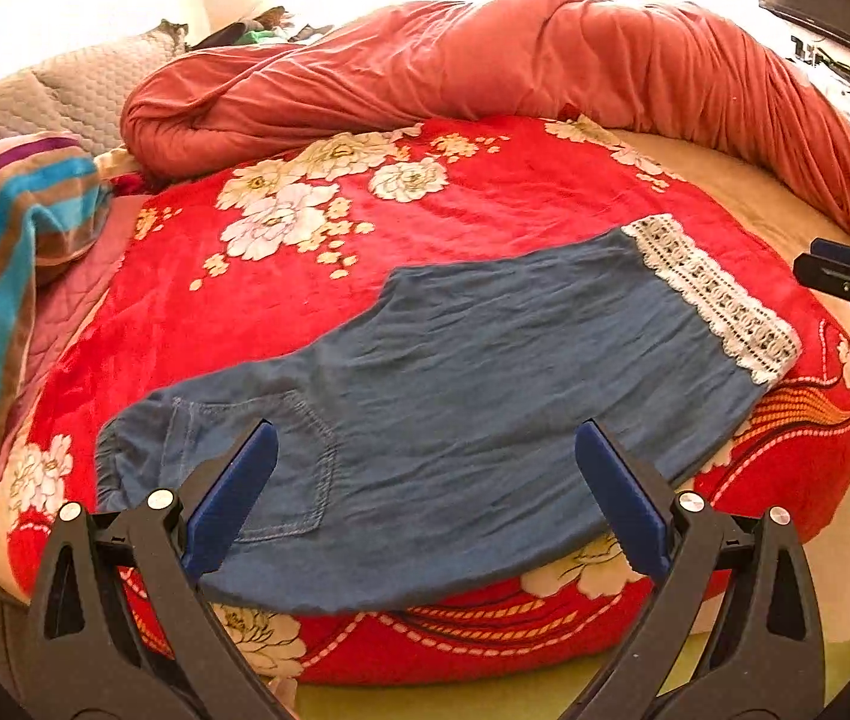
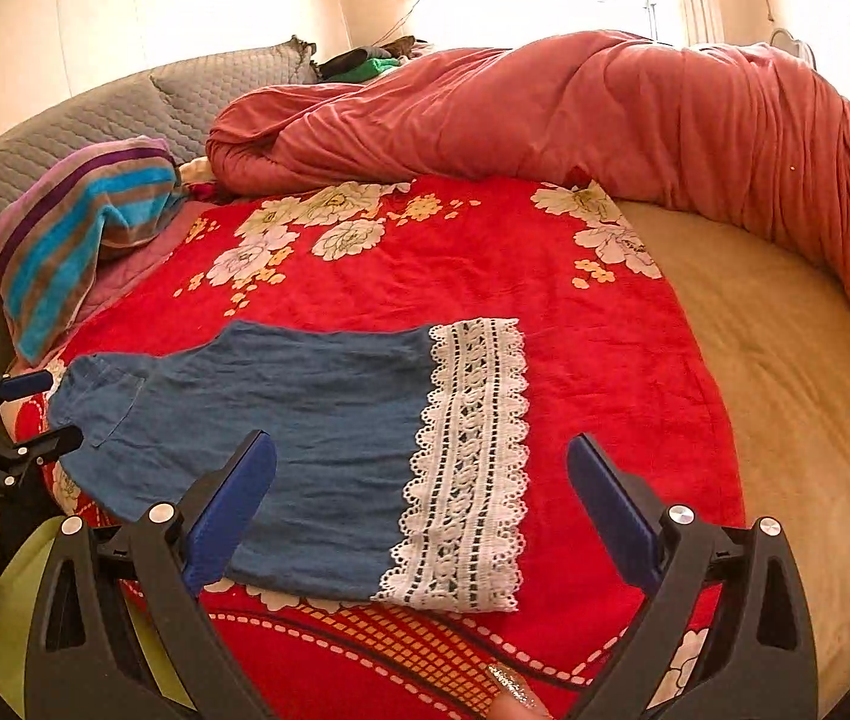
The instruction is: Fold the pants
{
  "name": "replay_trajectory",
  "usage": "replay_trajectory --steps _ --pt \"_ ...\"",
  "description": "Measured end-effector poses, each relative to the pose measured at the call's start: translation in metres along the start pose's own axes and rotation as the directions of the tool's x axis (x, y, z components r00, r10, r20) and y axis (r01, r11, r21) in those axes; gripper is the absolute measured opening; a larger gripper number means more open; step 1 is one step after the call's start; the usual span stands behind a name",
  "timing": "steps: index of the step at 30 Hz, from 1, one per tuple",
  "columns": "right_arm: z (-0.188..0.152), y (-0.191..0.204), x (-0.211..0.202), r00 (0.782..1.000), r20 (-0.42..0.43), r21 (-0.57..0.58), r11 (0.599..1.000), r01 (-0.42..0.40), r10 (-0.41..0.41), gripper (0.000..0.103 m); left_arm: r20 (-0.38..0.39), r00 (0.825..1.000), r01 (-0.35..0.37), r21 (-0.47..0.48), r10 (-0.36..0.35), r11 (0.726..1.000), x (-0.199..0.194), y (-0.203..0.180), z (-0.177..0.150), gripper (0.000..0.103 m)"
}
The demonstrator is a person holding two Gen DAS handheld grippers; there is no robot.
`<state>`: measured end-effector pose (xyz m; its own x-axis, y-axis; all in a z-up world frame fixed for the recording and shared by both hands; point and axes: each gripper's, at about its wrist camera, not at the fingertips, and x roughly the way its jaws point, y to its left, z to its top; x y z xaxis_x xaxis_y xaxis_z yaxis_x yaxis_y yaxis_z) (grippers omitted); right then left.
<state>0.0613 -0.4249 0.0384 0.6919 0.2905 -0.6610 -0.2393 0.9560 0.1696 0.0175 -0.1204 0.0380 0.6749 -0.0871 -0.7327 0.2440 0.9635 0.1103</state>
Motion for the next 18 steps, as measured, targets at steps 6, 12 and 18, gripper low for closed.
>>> replay_trajectory --steps 6,12,18 --pt "-0.005 -0.011 0.0 1.0 0.001 0.022 1.0 -0.001 0.001 0.097 -0.003 0.999 0.036 0.016 -0.036 0.999 0.005 -0.014 0.018 0.093" --pt "-0.012 -0.023 0.0 1.0 -0.007 0.052 0.999 0.006 -0.006 0.097 0.008 0.998 0.06 0.056 -0.061 0.997 0.01 -0.033 0.04 0.093" --pt "-0.019 -0.032 -0.003 1.0 -0.008 0.069 0.998 0.007 -0.007 0.097 0.009 0.997 0.081 0.119 -0.083 0.99 0.028 -0.054 0.061 0.093"
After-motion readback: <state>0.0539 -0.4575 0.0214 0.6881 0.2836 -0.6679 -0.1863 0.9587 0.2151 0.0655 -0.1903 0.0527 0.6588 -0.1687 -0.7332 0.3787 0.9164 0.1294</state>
